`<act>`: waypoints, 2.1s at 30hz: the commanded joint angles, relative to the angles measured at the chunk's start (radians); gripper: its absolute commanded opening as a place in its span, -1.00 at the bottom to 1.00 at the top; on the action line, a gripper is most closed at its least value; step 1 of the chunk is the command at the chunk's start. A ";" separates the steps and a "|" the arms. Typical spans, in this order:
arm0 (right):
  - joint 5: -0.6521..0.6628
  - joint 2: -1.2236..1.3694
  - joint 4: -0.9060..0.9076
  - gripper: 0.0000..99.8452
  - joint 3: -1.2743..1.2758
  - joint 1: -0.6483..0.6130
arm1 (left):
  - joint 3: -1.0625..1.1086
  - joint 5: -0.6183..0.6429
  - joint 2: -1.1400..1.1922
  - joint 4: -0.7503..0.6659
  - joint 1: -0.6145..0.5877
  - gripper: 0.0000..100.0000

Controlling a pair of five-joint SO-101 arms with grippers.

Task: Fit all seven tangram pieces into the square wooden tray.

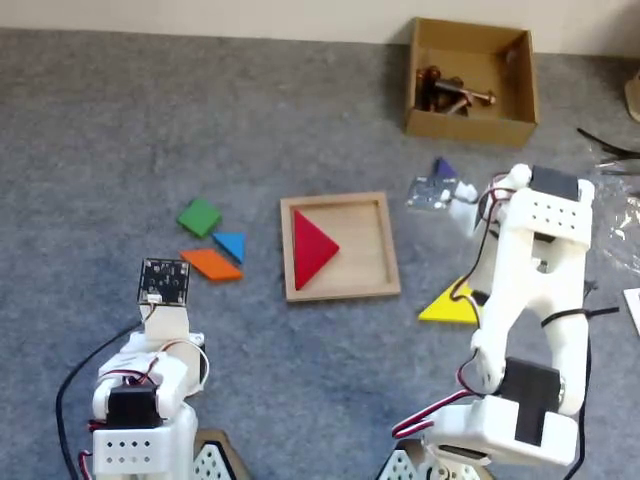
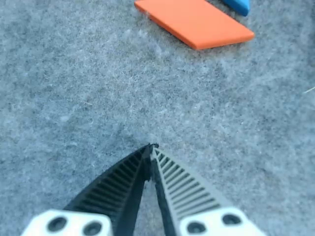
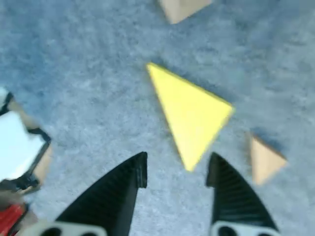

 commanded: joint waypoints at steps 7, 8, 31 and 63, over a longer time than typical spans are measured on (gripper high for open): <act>0.035 -0.058 -0.315 -0.40 0.272 -0.018 | 0.022 -0.006 -0.005 0.008 -0.012 -0.99; 0.041 -0.054 -0.320 -0.40 0.289 -0.022 | 0.022 -0.006 -0.005 0.008 -0.012 -0.99; 0.187 -0.048 -0.435 -0.27 0.308 -0.025 | 0.022 -0.006 -0.005 0.008 -0.012 -0.99; 0.233 0.114 -0.433 -0.27 0.384 -0.018 | 0.022 -0.006 -0.005 0.008 -0.012 -0.99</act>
